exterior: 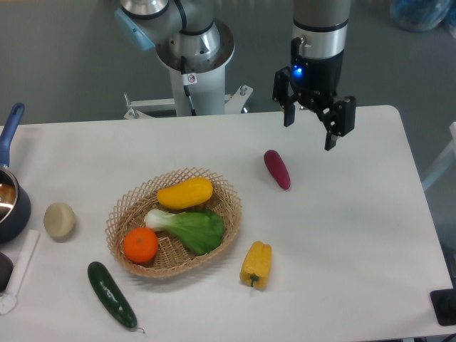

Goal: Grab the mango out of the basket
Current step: 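Move the open gripper over the basket and lower toward the yellow mango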

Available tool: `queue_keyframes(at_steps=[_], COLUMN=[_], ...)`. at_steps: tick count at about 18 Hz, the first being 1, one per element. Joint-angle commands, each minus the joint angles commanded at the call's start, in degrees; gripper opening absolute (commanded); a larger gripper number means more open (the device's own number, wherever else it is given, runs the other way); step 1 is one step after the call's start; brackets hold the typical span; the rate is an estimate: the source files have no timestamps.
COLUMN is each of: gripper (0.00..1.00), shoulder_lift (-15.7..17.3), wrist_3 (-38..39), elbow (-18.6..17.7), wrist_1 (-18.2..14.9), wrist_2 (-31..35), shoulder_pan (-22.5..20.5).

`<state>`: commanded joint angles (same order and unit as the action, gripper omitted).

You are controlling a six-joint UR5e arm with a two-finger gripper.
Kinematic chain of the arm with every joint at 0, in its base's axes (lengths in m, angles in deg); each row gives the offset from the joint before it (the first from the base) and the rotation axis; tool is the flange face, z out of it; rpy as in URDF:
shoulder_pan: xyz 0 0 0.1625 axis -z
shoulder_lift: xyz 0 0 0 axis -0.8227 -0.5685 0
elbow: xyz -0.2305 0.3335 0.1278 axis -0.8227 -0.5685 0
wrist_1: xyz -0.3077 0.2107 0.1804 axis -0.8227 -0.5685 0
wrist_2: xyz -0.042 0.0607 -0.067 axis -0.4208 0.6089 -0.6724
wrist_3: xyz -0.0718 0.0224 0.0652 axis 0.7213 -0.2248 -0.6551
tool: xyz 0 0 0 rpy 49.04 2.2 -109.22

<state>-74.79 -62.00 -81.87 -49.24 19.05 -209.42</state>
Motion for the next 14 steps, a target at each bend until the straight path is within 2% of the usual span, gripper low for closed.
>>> queue_keyframes(at_steps=[3, 6, 10, 12, 14], gripper=[1.00, 1.00, 1.00, 1.00, 1.00], shoulder_lift=[0.1, 1.9, 4.8, 5.4, 5.3], wrist_3=[-0.1, 0.0, 0.6, 4.5, 7.2], elbow=[-0.3, -3.4, -9.1, -10.7, -10.8], wrist_1=[0.3, 0.9, 4.4, 6.8, 6.8], wrist_2=[0.3, 0.4, -0.1, -0.3, -0.4], shoulder_pan=[0.1, 0.1, -0.1, 0.2, 1.0])
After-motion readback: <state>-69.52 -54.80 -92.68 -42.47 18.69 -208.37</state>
